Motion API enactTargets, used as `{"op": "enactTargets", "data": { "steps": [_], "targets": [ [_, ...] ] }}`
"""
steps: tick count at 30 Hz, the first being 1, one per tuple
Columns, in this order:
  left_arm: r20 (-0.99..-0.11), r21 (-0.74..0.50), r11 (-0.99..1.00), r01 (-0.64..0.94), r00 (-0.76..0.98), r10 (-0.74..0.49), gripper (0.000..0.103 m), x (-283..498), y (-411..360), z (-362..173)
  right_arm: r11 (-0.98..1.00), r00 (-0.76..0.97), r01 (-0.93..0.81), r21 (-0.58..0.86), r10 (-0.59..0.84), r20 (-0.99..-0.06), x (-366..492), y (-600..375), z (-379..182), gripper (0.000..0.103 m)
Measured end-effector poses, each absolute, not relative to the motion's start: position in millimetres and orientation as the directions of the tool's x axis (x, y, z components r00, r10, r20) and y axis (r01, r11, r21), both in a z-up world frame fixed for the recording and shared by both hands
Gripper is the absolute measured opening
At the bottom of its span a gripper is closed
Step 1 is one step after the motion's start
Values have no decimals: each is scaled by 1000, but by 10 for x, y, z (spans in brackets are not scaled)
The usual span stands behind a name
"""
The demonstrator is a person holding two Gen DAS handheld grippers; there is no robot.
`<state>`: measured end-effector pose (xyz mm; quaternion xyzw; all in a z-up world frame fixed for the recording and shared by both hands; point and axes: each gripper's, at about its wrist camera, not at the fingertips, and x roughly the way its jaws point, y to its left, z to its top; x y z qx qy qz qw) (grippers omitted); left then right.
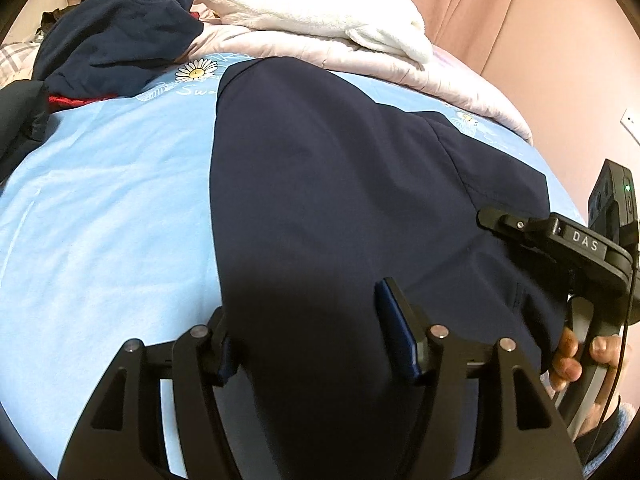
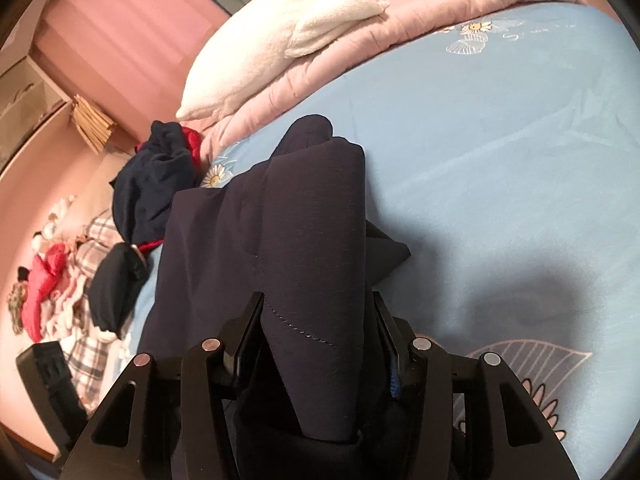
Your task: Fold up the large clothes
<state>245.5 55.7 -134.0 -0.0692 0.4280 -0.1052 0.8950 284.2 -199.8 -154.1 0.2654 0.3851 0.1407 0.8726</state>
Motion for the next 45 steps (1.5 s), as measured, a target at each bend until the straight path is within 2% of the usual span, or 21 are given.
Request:
{"op": "enactTargets", "data": {
  "steps": [45],
  "targets": [
    [-758, -185, 974, 133, 611, -228, 62, 2409, 642, -1356, 820, 660, 16, 572, 421, -623, 2783, -2150, -1516, 53]
  ]
}}
